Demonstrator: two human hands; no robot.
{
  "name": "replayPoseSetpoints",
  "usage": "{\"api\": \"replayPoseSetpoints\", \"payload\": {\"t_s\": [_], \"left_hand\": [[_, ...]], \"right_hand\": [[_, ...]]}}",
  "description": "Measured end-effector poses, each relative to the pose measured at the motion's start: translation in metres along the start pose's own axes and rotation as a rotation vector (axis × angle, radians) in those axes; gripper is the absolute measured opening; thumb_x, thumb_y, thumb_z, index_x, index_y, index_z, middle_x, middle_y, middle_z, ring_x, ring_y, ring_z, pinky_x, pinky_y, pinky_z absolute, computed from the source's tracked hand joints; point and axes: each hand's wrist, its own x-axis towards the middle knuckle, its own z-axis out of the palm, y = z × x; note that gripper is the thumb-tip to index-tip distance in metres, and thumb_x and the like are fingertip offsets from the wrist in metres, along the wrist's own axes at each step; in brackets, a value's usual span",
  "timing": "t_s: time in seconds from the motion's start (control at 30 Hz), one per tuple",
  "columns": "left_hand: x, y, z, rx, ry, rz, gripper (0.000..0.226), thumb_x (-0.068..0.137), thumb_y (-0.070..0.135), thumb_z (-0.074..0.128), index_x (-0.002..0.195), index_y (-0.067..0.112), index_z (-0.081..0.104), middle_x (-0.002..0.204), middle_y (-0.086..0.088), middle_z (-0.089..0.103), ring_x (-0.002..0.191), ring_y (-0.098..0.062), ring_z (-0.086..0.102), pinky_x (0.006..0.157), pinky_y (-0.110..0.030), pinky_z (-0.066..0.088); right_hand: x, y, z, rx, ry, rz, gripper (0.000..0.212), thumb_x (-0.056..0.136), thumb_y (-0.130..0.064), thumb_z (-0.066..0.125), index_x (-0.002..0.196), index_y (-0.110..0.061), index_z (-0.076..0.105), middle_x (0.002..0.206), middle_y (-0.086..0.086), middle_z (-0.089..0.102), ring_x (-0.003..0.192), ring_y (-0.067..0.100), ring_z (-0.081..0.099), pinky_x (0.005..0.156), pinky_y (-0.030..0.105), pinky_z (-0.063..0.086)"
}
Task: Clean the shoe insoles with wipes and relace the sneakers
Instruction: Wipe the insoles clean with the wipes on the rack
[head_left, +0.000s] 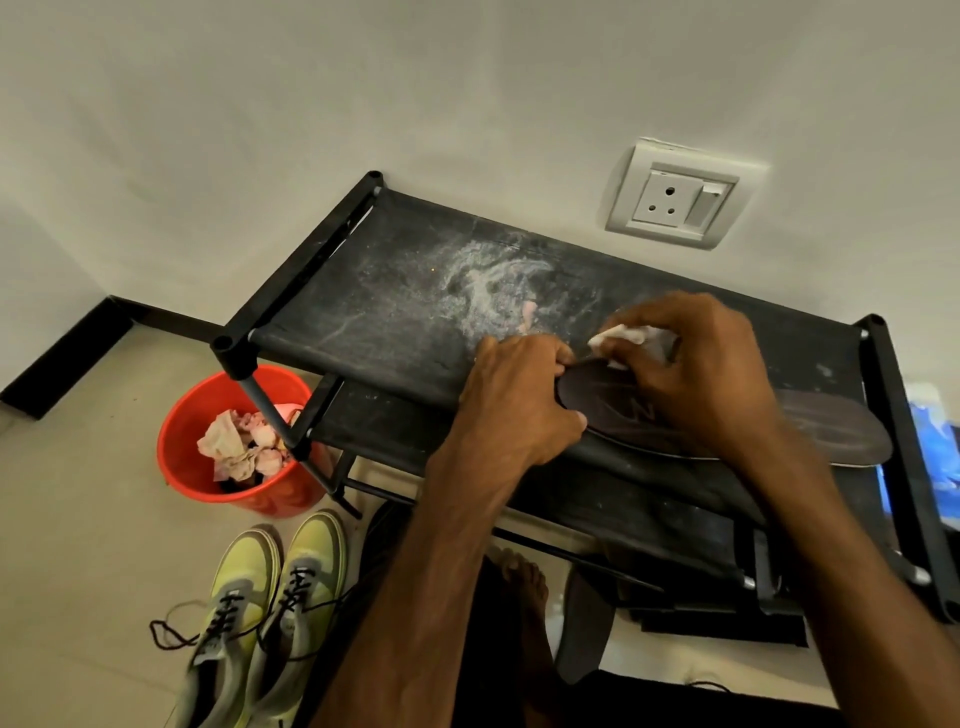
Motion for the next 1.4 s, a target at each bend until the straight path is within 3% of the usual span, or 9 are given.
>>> {"api": "replayPoseSetpoints", "payload": {"t_s": [0.2,0.4,0.5,0.6,0.73,0.9,1.03,1.17,1.4], "left_hand": [[0.000,0.001,-0.001,-0.002,-0.001,0.014,0.059,0.077,0.027,0.084,0.131,0.029,0.061,0.118,0.013,0.067,0.122,-0.016,0.048,0.107,-0.037,0.042],[0.001,0.001,-0.001,-0.005,-0.006,0.017,0.057,0.076,0.023,0.082,0.129,0.032,0.063,0.117,0.010,0.068,0.118,-0.019,0.055,0.101,-0.039,0.049],[0.001,0.001,0.001,0.005,0.000,-0.001,0.061,0.075,0.022,0.083,0.131,0.034,0.063,0.118,0.012,0.067,0.120,-0.017,0.053,0.102,-0.039,0.049],[0.002,0.000,0.003,-0.010,0.009,-0.008,0.061,0.074,0.024,0.086,0.130,0.034,0.064,0.114,0.013,0.069,0.120,-0.017,0.053,0.103,-0.041,0.047],[0.003,-0.002,0.003,-0.038,0.033,-0.004,0.060,0.071,0.022,0.088,0.126,0.034,0.067,0.111,0.013,0.070,0.116,-0.016,0.057,0.100,-0.039,0.051],[0.005,-0.004,0.002,-0.083,0.005,-0.006,0.059,0.073,0.022,0.088,0.127,0.031,0.067,0.114,0.012,0.070,0.121,-0.015,0.055,0.101,-0.039,0.051],[0.006,-0.005,0.002,-0.067,-0.019,-0.011,0.062,0.072,0.021,0.087,0.130,0.032,0.066,0.117,0.010,0.069,0.122,-0.016,0.055,0.101,-0.039,0.052],[0.008,-0.005,0.003,-0.051,-0.019,-0.027,0.061,0.072,0.024,0.086,0.129,0.032,0.067,0.114,0.014,0.070,0.121,-0.018,0.056,0.100,-0.040,0.052],[0.007,-0.005,0.007,-0.080,0.032,-0.022,0.053,0.070,0.023,0.088,0.119,0.035,0.071,0.110,0.010,0.071,0.116,-0.018,0.058,0.099,-0.040,0.052]], "right_hand": [[-0.003,0.007,-0.015,0.080,-0.086,0.001,0.017,0.088,-0.036,0.072,0.102,-0.031,0.079,0.100,-0.015,0.073,0.088,0.003,0.064,0.077,0.027,0.053],[0.001,-0.006,0.005,-0.062,-0.263,-0.086,0.017,0.090,-0.019,0.072,0.104,-0.018,0.080,0.099,0.005,0.076,0.087,0.023,0.067,0.075,0.035,0.054],[-0.001,-0.009,-0.005,-0.035,-0.370,-0.078,0.017,0.091,-0.019,0.072,0.106,-0.020,0.080,0.101,-0.001,0.076,0.085,0.016,0.067,0.076,0.035,0.057],[-0.007,-0.012,-0.018,-0.018,-0.479,-0.059,0.022,0.089,-0.017,0.075,0.108,-0.028,0.079,0.098,-0.012,0.071,0.080,0.007,0.065,0.072,0.023,0.055],[-0.012,-0.012,-0.030,-0.046,-0.581,-0.045,0.021,0.086,-0.025,0.079,0.104,-0.035,0.080,0.102,-0.014,0.076,0.088,0.005,0.069,0.078,0.031,0.060],[-0.019,-0.015,-0.020,-0.076,-0.393,-0.041,0.020,0.084,-0.016,0.078,0.100,-0.028,0.079,0.099,-0.005,0.075,0.077,0.004,0.061,0.070,0.022,0.054],[-0.008,-0.008,0.001,-0.081,-0.271,-0.050,0.018,0.085,-0.014,0.074,0.097,-0.026,0.079,0.097,-0.001,0.074,0.083,0.016,0.065,0.074,0.041,0.058],[0.001,-0.006,0.014,-0.123,-0.170,-0.048,0.019,0.084,-0.014,0.070,0.099,-0.021,0.080,0.099,0.005,0.073,0.087,0.025,0.066,0.075,0.044,0.058],[-0.012,-0.007,-0.017,-0.053,-0.434,-0.057,0.028,0.085,-0.016,0.077,0.103,-0.037,0.079,0.100,-0.010,0.075,0.080,0.011,0.065,0.072,0.029,0.055]]}}
